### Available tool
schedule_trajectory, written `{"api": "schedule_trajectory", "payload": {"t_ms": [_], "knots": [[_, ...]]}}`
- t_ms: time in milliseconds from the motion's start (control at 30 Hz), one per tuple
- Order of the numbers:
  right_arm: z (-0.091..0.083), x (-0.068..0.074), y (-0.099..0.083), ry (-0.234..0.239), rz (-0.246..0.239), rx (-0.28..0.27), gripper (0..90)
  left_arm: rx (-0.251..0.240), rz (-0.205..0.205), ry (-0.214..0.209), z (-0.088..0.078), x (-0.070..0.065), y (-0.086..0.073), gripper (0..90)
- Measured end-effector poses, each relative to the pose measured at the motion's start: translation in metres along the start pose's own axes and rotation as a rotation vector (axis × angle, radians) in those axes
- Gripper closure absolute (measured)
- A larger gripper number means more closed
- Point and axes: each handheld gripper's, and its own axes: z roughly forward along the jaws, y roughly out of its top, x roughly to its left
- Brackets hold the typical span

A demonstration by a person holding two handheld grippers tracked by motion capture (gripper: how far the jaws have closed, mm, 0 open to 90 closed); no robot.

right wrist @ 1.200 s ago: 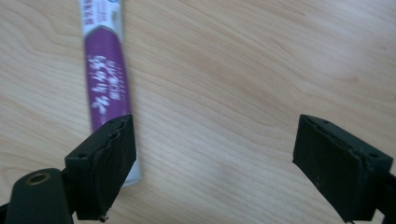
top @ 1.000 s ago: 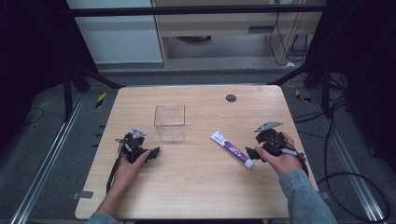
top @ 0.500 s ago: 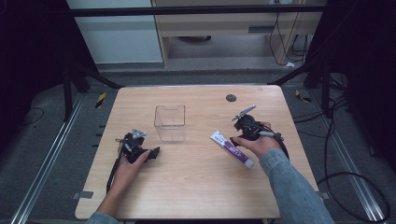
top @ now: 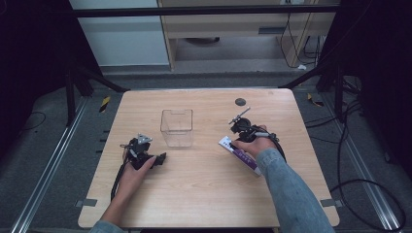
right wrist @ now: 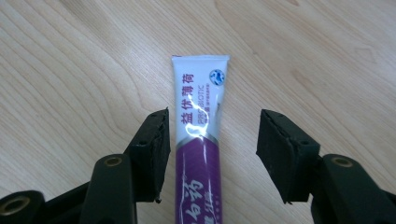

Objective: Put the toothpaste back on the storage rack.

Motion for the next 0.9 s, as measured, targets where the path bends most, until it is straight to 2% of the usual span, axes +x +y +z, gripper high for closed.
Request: {"api": "schedule_trajectory", "payload": {"t_ms": [267,500,667,767,900], "knots": [[0.013,0.006,0.005,0.024,-0.017,0.034,37.3,0.0,-0.001,0.001,0.0,0.0,0.0,0.0],[0.017,0.003,0.004,0.016,-0.01,0.049,31.6,0.0,-0.002,0.001,0.0,0.0,0.0,0.0],[0.017,0.0,0.0,0.02,0.007,0.054,32.8,0.0,-0.001,0.001,0.0,0.0,0.0,0.0],[0.02,-0.001,-0.003,0.041,0.016,0.056,33.9,0.0,-0.001,0.001,0.0,0.0,0.0,0.0],[0.026,-0.002,-0.006,0.04,0.022,0.078,34.4,0.0,-0.001,0.002,0.0,0.0,0.0,0.0]]}}
